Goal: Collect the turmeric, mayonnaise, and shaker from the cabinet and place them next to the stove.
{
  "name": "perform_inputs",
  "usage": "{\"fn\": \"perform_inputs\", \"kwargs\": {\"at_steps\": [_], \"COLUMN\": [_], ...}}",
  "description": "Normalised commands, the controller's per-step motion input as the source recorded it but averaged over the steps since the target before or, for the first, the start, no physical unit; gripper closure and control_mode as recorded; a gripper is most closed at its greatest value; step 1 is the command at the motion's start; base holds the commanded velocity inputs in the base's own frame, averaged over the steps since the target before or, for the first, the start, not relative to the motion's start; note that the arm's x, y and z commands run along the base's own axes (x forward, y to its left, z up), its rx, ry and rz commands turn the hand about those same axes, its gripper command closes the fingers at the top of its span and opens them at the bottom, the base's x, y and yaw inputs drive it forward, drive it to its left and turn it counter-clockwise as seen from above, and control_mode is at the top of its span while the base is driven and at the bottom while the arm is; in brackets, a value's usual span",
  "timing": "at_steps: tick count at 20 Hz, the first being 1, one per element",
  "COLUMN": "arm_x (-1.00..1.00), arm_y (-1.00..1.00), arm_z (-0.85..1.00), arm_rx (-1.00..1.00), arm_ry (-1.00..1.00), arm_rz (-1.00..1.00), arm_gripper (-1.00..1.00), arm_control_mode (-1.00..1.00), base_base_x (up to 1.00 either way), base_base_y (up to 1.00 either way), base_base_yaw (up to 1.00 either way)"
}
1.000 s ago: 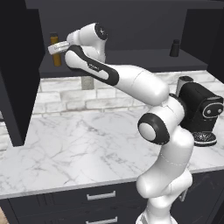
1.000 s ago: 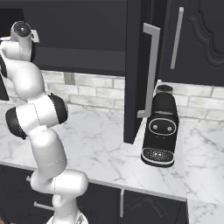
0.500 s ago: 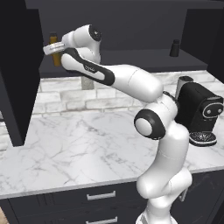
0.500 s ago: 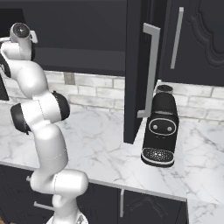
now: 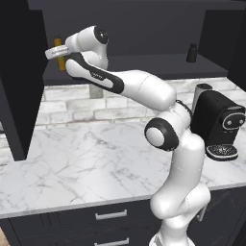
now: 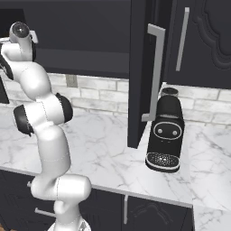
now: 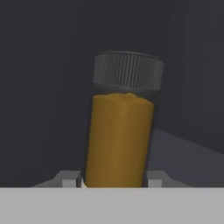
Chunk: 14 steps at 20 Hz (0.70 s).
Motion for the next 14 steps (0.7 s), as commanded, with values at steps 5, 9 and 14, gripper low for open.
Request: {"fn": "perform_inputs", "kwargs": {"at_steps": [5,9,14], "arm_x": [-0.15,-0.18,-0.24], "arm_y": [0.1,0.02,0.0], "arm_z": [-0.03,0.0,0.0], "arm_rx": [0.0,0.0,0.0], "arm_ry": [0.0,-0.06,-0.08], "arm_rz": [0.01,0.01,0.0], "arm_gripper": [1.0,1.0,1.0], "arm_control_mode": [-1.0,-1.0,-1.0], "base_base_x": [0.0,0.0,0.0], "base_base_y": [0.0,0.0,0.0], "base_base_yaw": [0.0,0.0,0.0]}}
